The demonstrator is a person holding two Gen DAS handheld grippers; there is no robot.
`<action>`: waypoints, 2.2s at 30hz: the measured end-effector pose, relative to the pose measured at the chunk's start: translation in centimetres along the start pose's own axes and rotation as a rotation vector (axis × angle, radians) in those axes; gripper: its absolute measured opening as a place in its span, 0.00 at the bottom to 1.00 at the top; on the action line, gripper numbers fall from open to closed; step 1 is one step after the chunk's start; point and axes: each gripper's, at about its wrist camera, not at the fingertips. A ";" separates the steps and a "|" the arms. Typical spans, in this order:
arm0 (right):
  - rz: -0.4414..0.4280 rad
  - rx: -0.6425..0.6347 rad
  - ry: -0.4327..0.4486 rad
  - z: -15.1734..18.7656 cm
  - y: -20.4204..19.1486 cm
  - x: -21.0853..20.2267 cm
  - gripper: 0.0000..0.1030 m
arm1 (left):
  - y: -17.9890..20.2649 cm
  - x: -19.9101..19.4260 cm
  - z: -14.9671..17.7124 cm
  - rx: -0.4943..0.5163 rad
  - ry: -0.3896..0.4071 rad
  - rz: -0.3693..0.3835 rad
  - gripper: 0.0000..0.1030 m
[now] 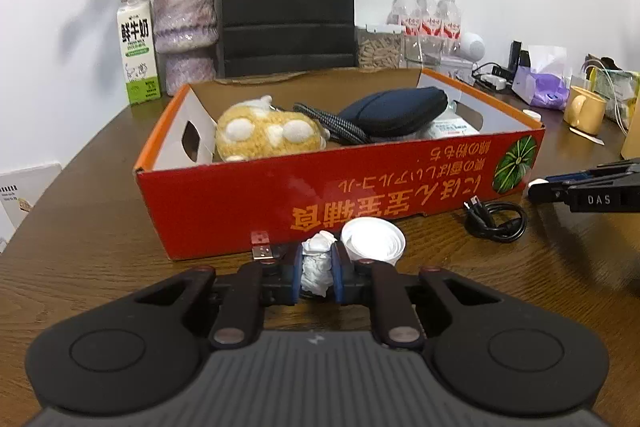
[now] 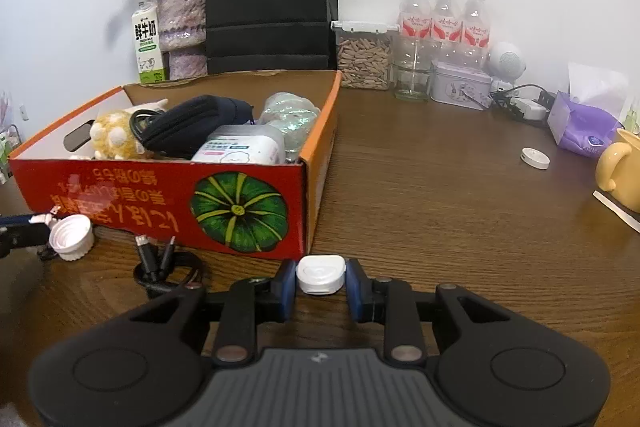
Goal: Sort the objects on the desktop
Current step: 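Grasp the white crumpled tissue with the left tool while the right tool grasps the small white plastic case, then carry the tissue and white case into the box and open both tools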
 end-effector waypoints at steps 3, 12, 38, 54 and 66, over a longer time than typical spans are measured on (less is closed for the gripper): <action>0.000 -0.002 0.022 0.2 -0.3 -0.9 0.25 | 0.1 -0.7 0.0 -0.002 0.014 -0.003 0.15; -0.038 -0.030 0.123 0.3 -1.9 -5.7 0.25 | 0.2 -4.1 -0.5 0.012 0.096 -0.023 0.15; -0.207 -0.107 0.225 -9.5 -14.1 -2.6 0.25 | -2.8 -0.3 -7.6 -0.003 0.244 -0.069 0.15; -0.211 -0.080 0.180 -6.9 -13.4 0.1 0.26 | -2.9 1.3 -5.4 0.021 0.200 -0.075 0.25; -0.080 -0.014 0.274 -6.9 -11.1 -1.6 1.00 | -3.3 -0.2 -5.7 -0.026 0.291 -0.261 1.00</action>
Point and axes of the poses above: each gripper's, at about its wrist camera, not at the fingertips, and x roughly the way its jaws point, y to its right, z to its underside, and after that the axes turned 12 degrees about z, right-handed
